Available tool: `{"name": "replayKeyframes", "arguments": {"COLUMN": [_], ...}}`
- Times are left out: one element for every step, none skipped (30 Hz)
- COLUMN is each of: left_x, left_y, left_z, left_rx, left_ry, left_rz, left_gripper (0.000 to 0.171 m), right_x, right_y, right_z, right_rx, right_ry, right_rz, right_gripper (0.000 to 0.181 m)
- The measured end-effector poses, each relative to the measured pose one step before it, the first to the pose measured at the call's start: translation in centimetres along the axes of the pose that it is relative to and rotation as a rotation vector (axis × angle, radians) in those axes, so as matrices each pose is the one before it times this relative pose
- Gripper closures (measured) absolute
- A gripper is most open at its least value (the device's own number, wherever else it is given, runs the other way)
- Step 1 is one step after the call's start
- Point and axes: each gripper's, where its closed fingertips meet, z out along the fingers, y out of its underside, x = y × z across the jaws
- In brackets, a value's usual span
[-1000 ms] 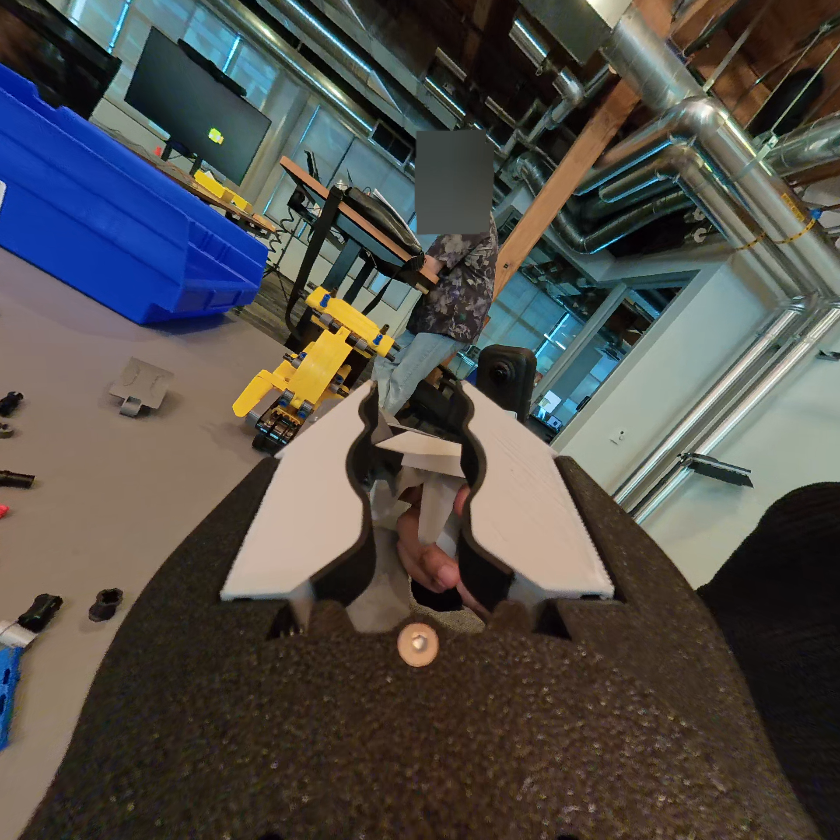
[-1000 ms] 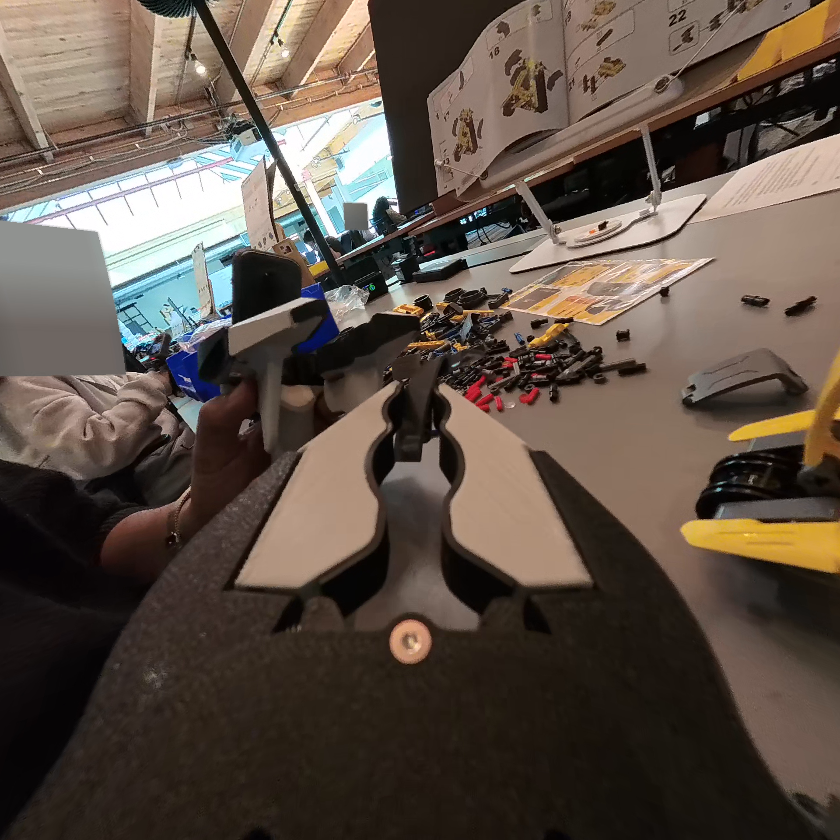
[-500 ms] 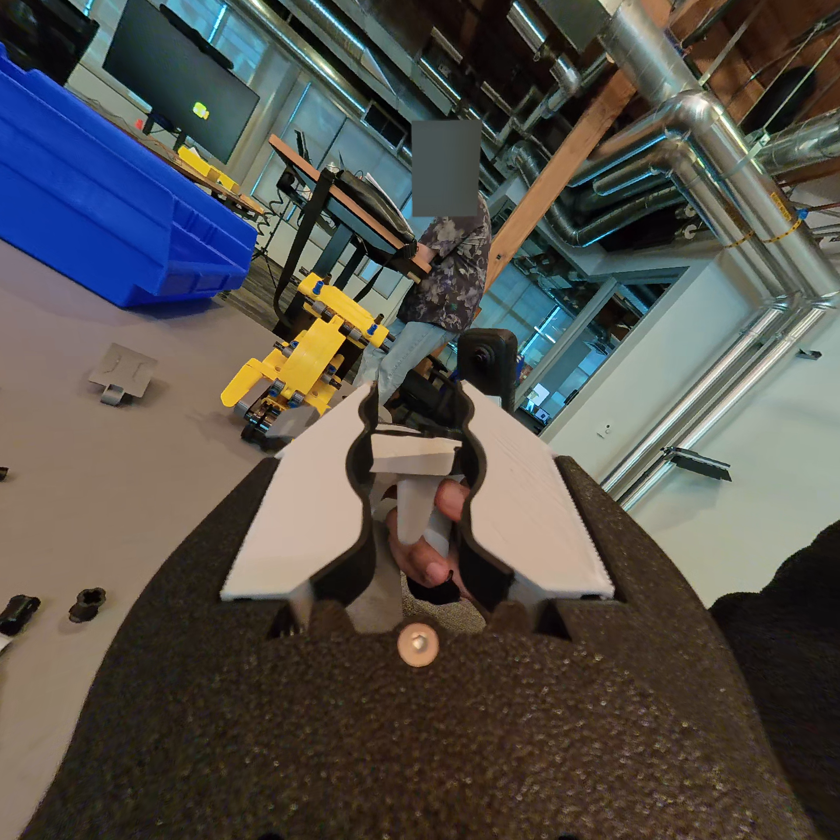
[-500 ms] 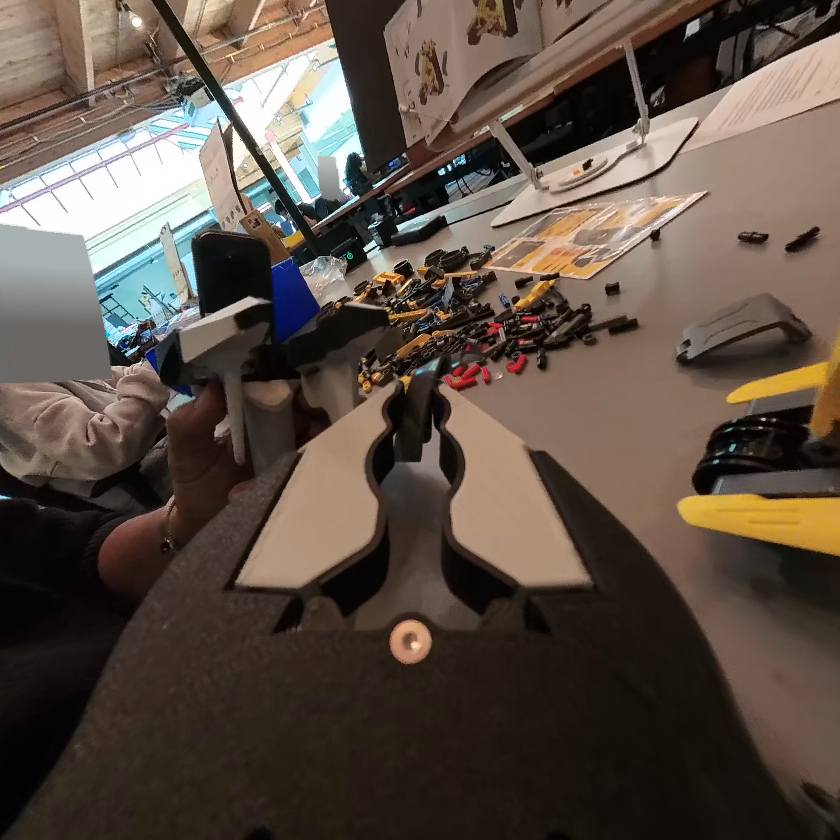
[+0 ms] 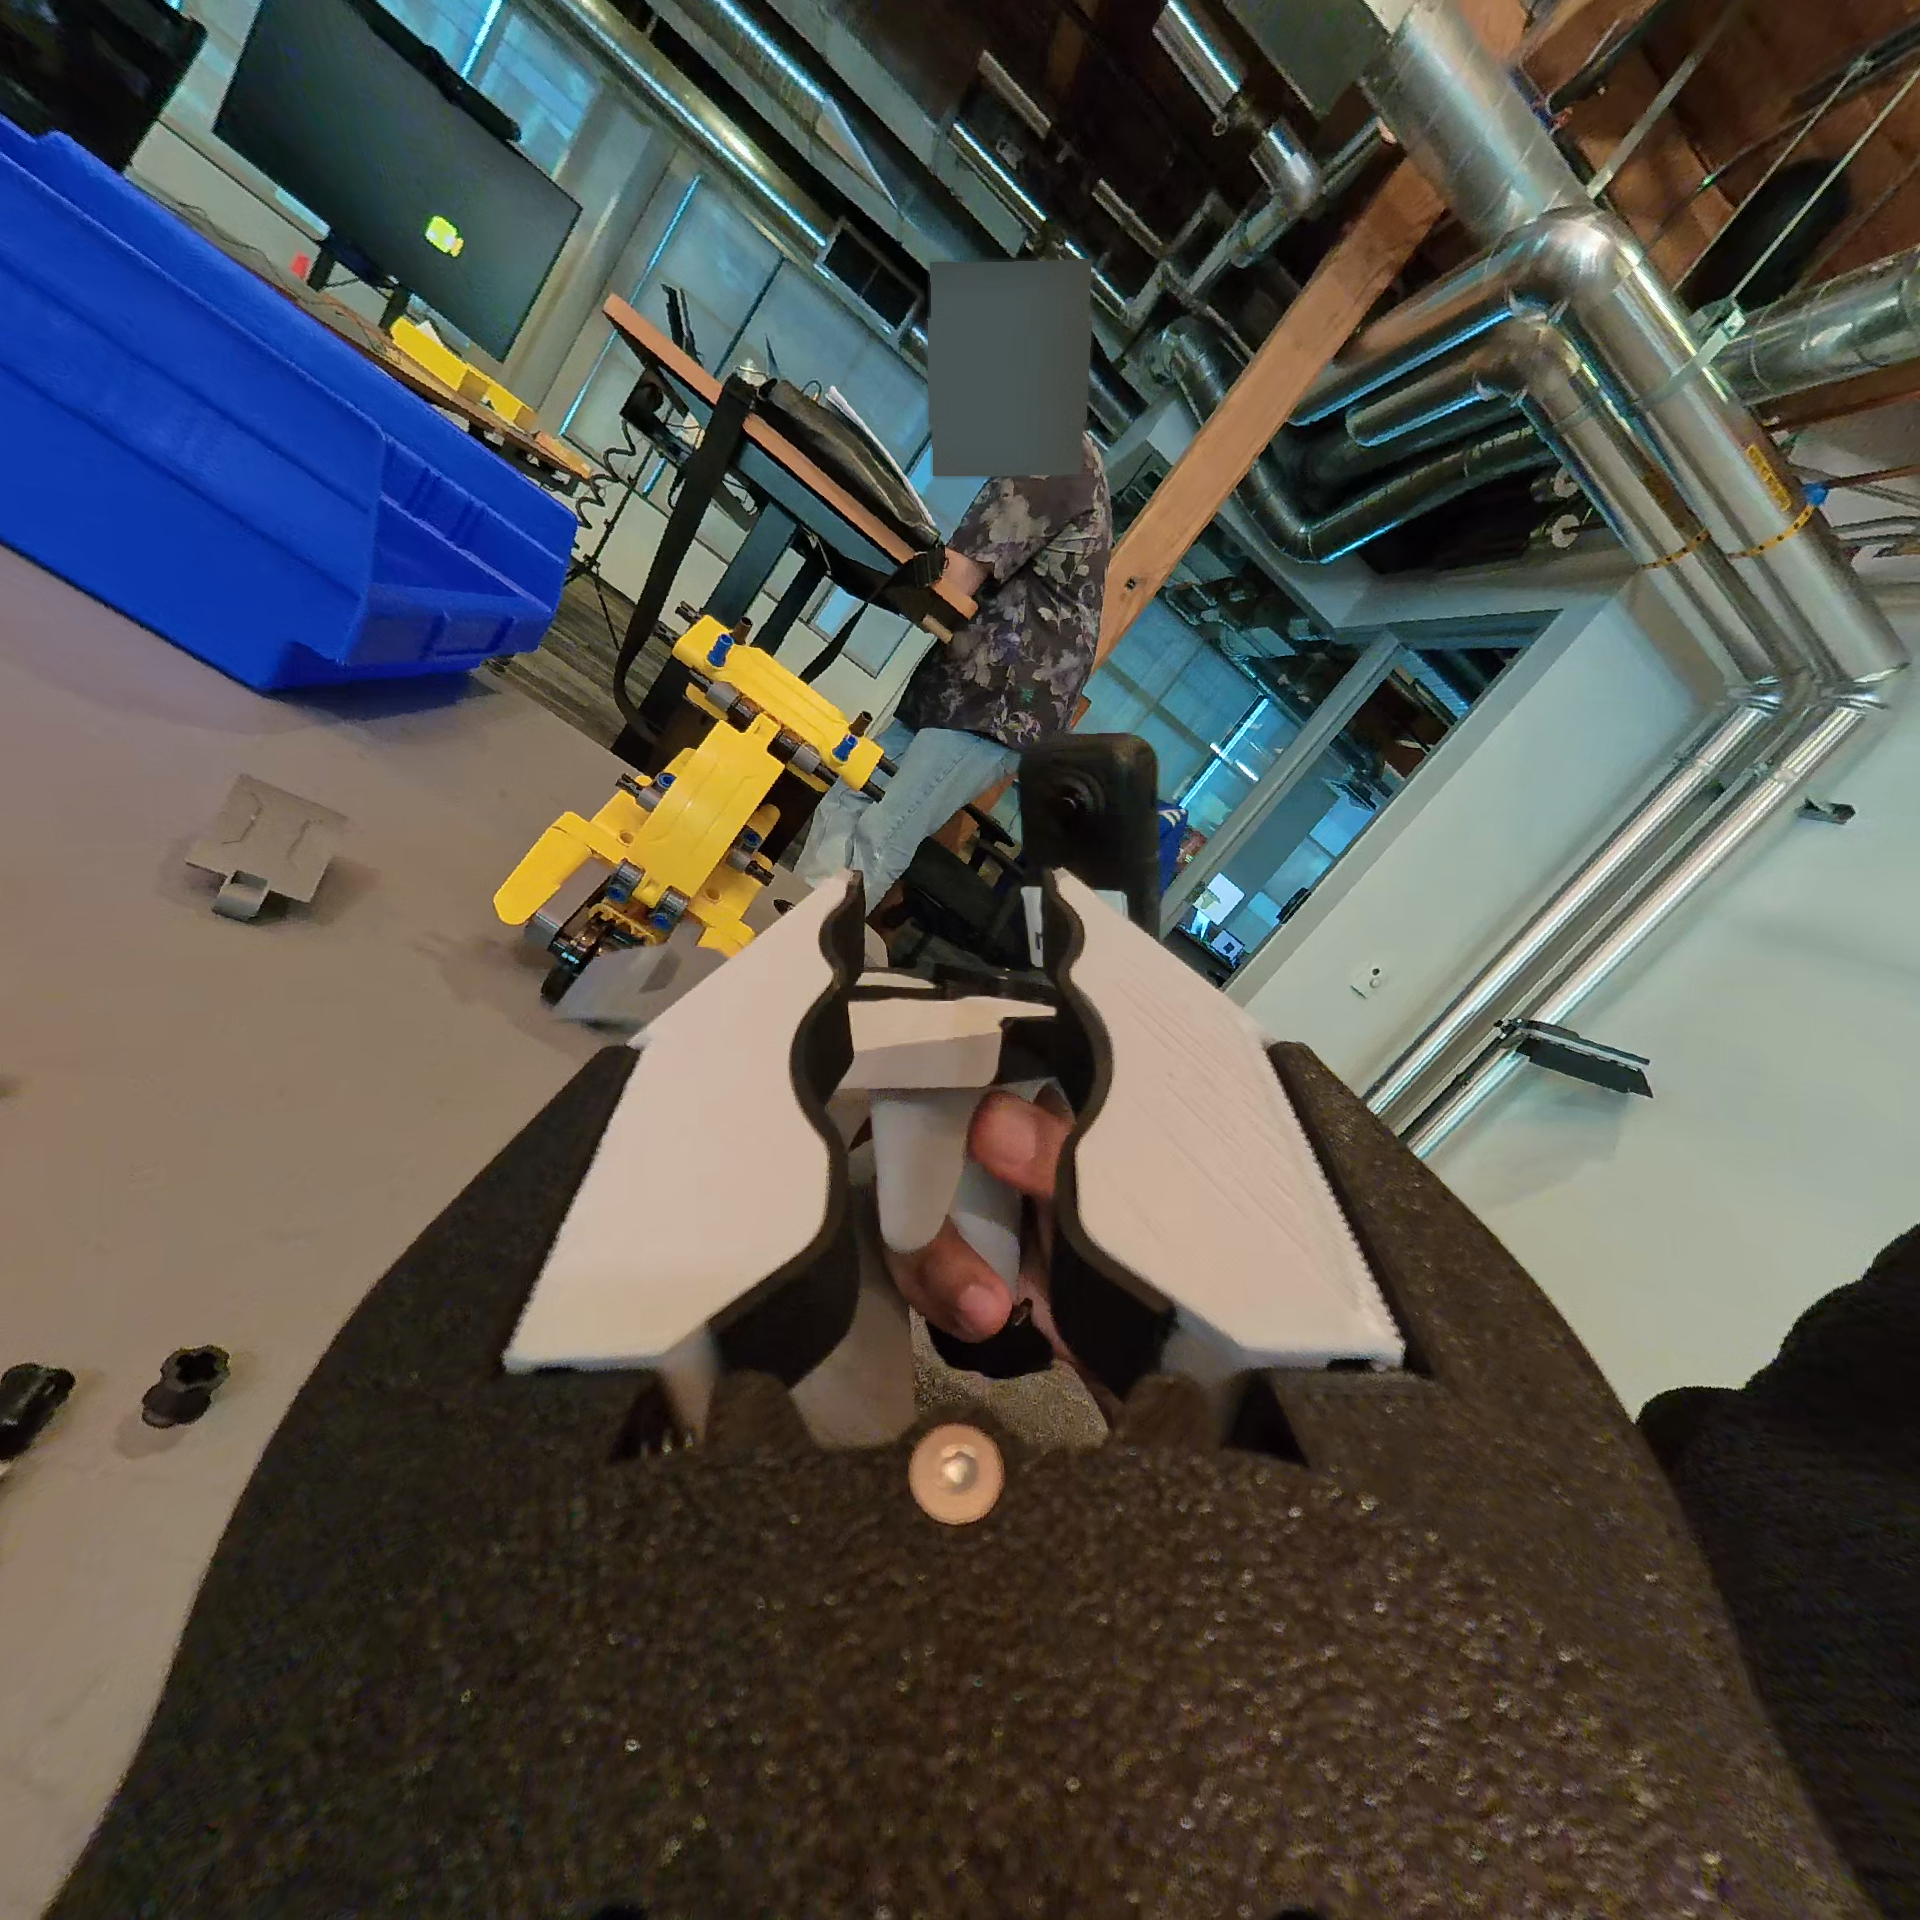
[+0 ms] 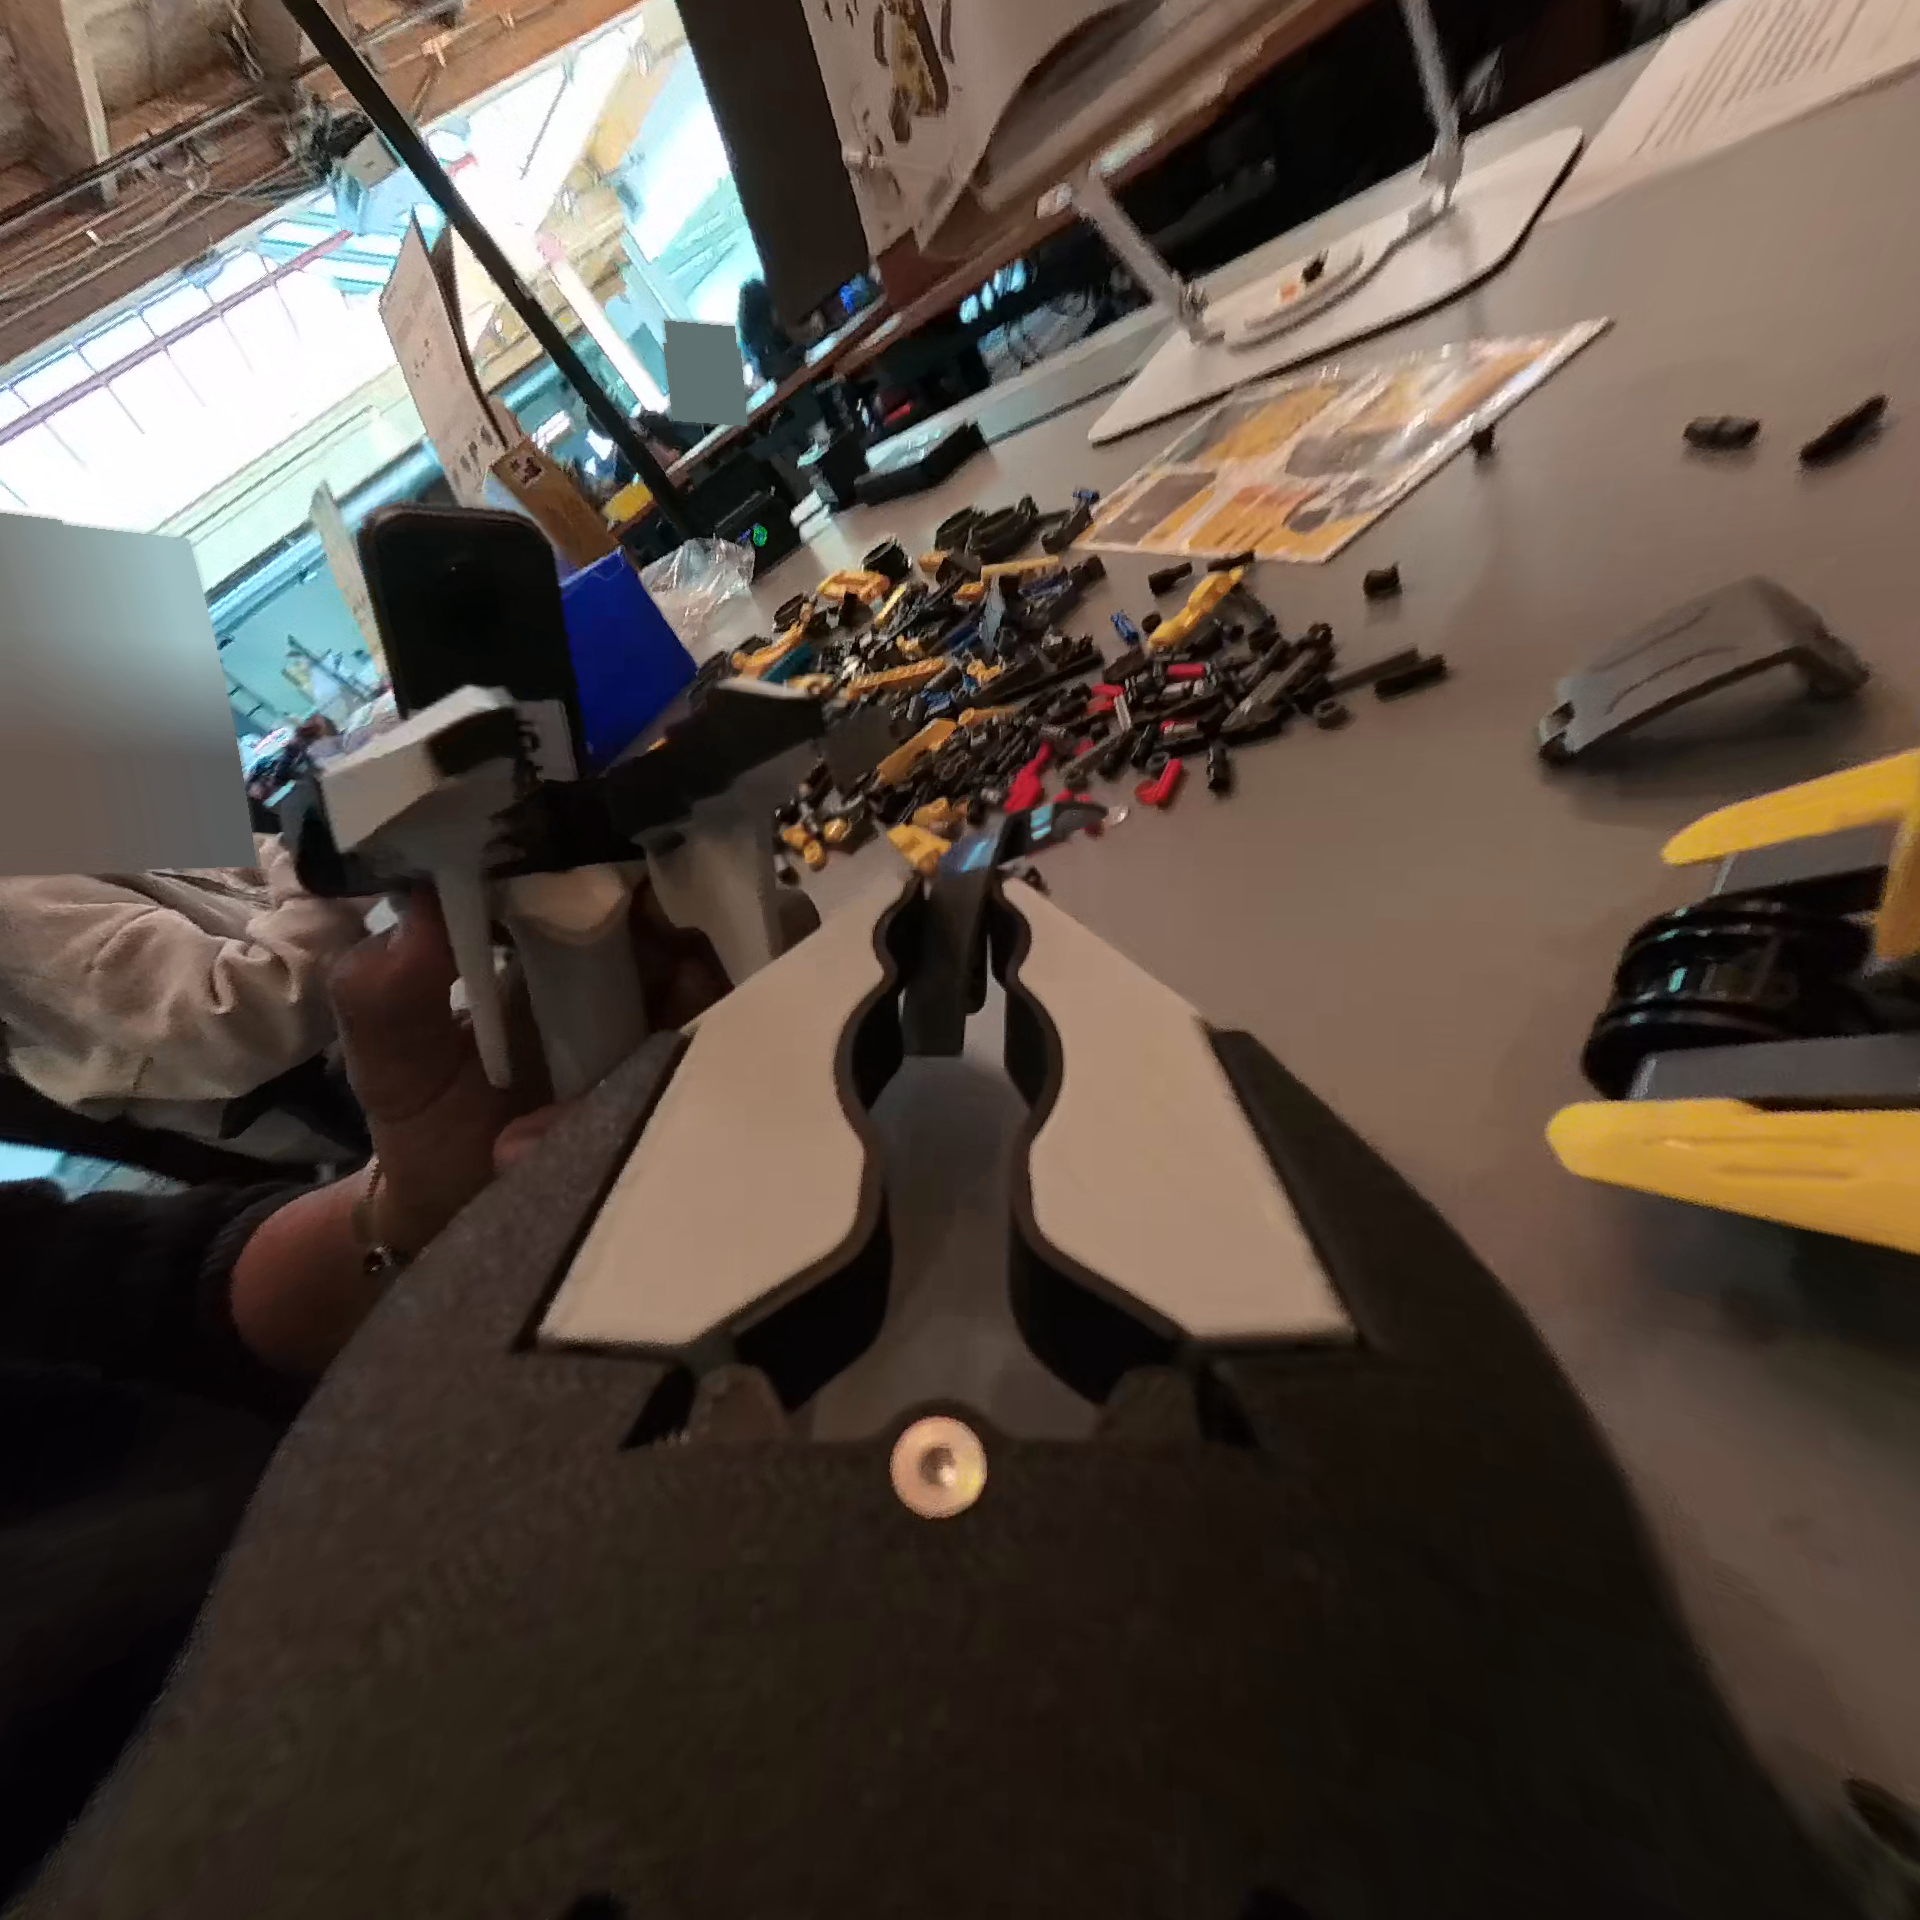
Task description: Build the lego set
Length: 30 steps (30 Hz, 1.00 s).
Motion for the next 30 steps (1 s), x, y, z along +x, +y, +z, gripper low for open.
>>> {"name": "replayKeyframes", "arguments": {"left_x": [0.023, 0.034, 0.054, 0.037, -0.004, -0.077, -0.174, -0.373, -0.59, -0.411, -0.261, -0.099, 0.002, 0.051, 0.044, 0.055, 0.027, -0.109, -0.35, -0.57, -0.726, -0.719, -0.647, -0.506, -0.285, -0.204, -0.161, 0.043, -0.13, -0.502], "left_y": [-0.009, -0.035, -0.043, -0.059, -0.116, -0.164, -0.249, -0.242, -0.246, -0.247, -0.183, -0.144, -0.102, -0.085, -0.064, -0.026, 0.016, 0.085, 0.125, 0.113, 0.203, 0.224, 0.232, 0.263, 0.205, 0.216, 0.396, 0.623, 0.791, 0.944], "left_z": [-0.005, -0.011, -0.035, -0.053, -0.064, -0.119, -0.153, -0.155, -0.145, -0.12, -0.088, -0.072, -0.062, -0.049, -0.049, -0.03, -0.037, -0.073, -0.118, -0.165, -0.182, -0.213, -0.25, -0.3, -0.415, -0.461, -0.39, -0.323, -0.222, -0.129], "left_rx": [0.00106, 0.00208, 0.00273, 0.00357, 0.00561, 0.00872, 0.01201, 0.00978, 0.01118, 0.01292, 0.00833, 0.00734, 0.00586, 0.00503, 0.00361, 0.00133, -0.00294, -0.00992, -0.01744, -0.02571, -0.04114, -0.05196, -0.06119, -0.06553, -0.05663, -0.04874, -0.05161, -0.06052, -0.0627, -0.06734], "left_ry": [0.0002, 0.0002, -0.0003, -0.0028, -0.0055, -0.0093, -0.0128, -0.0212, -0.0297, -0.013, -0.0021, 0.0025, 0.0037, 0.0008, -0.0032, -0.0032, -0.0044, -0.0106, -0.0254, -0.0378, -0.0451, -0.0415, -0.0365, -0.0272, -0.0146, -0.0103, -0.0131, -0.0066, -0.026, -0.0598], "left_rz": [0.0011, 0.0032, 0.0059, 0.009, 0.0108, 0.0103, 0.0085, 0.0016, -0.0093, -0.0162, -0.02, -0.0152, -0.0062, 0.0036, 0.0098, 0.012, 0.0096, 0.0063, 0.0016, -0.0081, -0.0172, -0.0168, -0.0145, -0.0013, 0.0239, 0.0444, 0.0543, 0.0741, 0.0876, 0.0892], "left_gripper": [0.139, 0.139, 0.139, 0.139, 0.139, 0.139, 0.139, 0.139, 0.139, 0.139, 0.139, 0.139, 0.139, 0.139, 0.139, 0.139, 0.139, 0.139, 0.139, 0.139, 0.139, 0.139, 0.138, 0.138, 0.137, 0.136, 0.135, 0.133, 0.129, 0.116], "right_x": [0.013, -0.085, -0.088, -0.083, -0.176, -0.267, -0.265, -0.148, -0.03, 0.069, 0.129, 0.138, 0.129, 0.115, 0.099, 0.099, 0.114, 0.188, 0.253, 0.186, 0.032, -0.067, -0.145, -0.167, -0.119, -0.145, -0.229, -0.272, -0.375, -0.484], "right_y": [0.358, 0.458, 0.492, 0.54, 0.575, 0.55, 0.442, 0.318, 0.165, 0.014, -0.103, -0.167, -0.194, -0.182, -0.123, -0.072, -0.041, -0.055, -0.01, 0.043, 0.068, 0.144, 0.126, 0.048, -0.04, -0.04, 0.034, 0.188, 0.437, 0.705], "right_z": [0.216, 0.271, 0.291, 0.292, 0.302, 0.293, 0.237, 0.182, 0.116, 0.051, -0.009, -0.061, -0.096, -0.097, -0.099, -0.064, -0.034, -0.039, -0.023, 0.014, 0.059, 0.087, 0.068, 0.035, -0.034, -0.064, -0.093, -0.079, -0.029, 0.052], "right_rx": [-0.036, -0.0444, -0.0497, -0.0526, -0.0549, -0.0508, -0.0404, -0.0286, -0.0155, -0.0024, 0.0074, 0.0135, 0.0174, 0.0171, 0.0129, 0.008, 0.0053, 0.0045, 0.0011, -0.0029, -0.0069, -0.0116, -0.0118, -0.0059, -0.0004, 0.0002, -0.004, -0.0135, -0.0304, -0.0463], "right_ry": [-0.013, -0.0214, -0.0229, -0.0214, -0.0241, -0.0278, -0.0246, -0.0141, -0.0024, 0.0071, 0.0131, 0.0151, 0.0154, 0.0145, 0.0124, 0.0104, 0.0101, 0.0146, 0.0182, 0.0143, 0.0049, -0.0034, -0.0112, -0.0168, -0.0188, -0.0238, -0.0303, -0.0328, -0.0373, -0.0412], "right_rz": [0.0219, 0.0218, 0.0228, 0.0197, 0.0115, 0.0042, 0.0023, 0.0013, -0.0018, -0.0046, -0.0063, -0.007, -0.0075, -0.0071, -0.0044, -0.001, 0.0009, 0.0039, 0.0067, 0.0035, -0.0016, -0.0019, -0.0009, 0.002, 0.0097, 0.0156, 0.0171, 0.0181, 0.0168, 0.0106], "right_gripper": [0.17, 0.17, 0.17, 0.17, 0.17, 0.17, 0.17, 0.17, 0.17, 0.17, 0.169, 0.169, 0.169, 0.17, 0.169, 0.169, 0.169, 0.17, 0.17, 0.172, 0.172, 0.172, 0.172, 0.172, 0.172, 0.172, 0.172, 0.172, 0.172, 0.172]}}
